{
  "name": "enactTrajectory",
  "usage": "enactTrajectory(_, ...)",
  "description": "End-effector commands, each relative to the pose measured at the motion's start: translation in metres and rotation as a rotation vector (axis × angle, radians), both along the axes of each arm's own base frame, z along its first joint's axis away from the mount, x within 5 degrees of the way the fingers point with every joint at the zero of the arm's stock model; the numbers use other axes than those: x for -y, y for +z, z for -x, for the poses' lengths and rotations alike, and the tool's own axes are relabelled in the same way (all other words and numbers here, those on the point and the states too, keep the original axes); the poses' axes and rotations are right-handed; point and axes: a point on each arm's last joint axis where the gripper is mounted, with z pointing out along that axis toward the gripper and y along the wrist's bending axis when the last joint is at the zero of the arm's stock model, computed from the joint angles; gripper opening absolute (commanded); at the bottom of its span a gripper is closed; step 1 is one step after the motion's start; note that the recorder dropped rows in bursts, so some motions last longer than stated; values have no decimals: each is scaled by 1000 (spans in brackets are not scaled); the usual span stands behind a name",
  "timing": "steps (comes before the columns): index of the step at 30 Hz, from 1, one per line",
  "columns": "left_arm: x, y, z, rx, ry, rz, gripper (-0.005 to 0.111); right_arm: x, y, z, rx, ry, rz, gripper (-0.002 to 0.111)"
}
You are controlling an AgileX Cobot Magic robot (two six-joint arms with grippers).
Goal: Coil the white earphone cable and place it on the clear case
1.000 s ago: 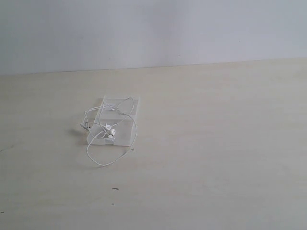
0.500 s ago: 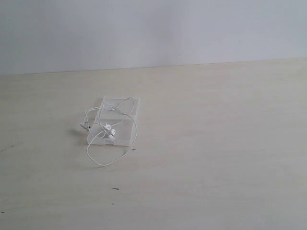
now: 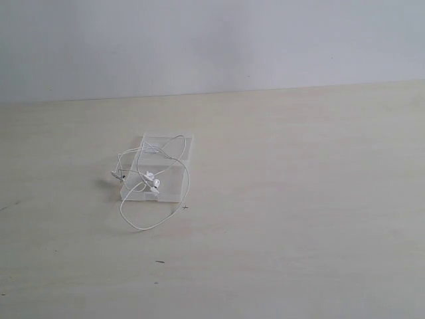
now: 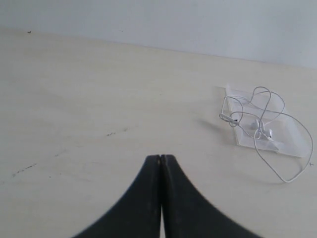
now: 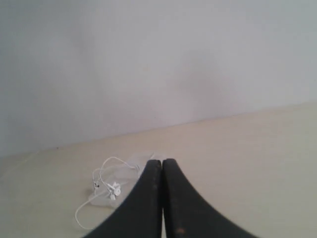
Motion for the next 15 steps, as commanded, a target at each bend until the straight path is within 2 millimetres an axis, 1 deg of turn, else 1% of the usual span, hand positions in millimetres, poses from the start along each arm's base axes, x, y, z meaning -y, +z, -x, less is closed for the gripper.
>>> enactTrajectory(1, 0, 0, 0, 3, 2, -11, 0, 1, -11, 0, -78, -8, 86, 0)
enactTrajectory(4, 0, 0, 0, 3, 2, -11, 0, 5, -18, 0, -153, -71, 121, 0)
enactTrajectory(9, 0, 0, 0, 3, 2, -11, 0, 11, -19, -2, -163, -191, 113, 0)
enactTrajectory(15, 0, 0, 0, 3, 2, -11, 0, 15, -18, -3, -162, -252, 116, 0)
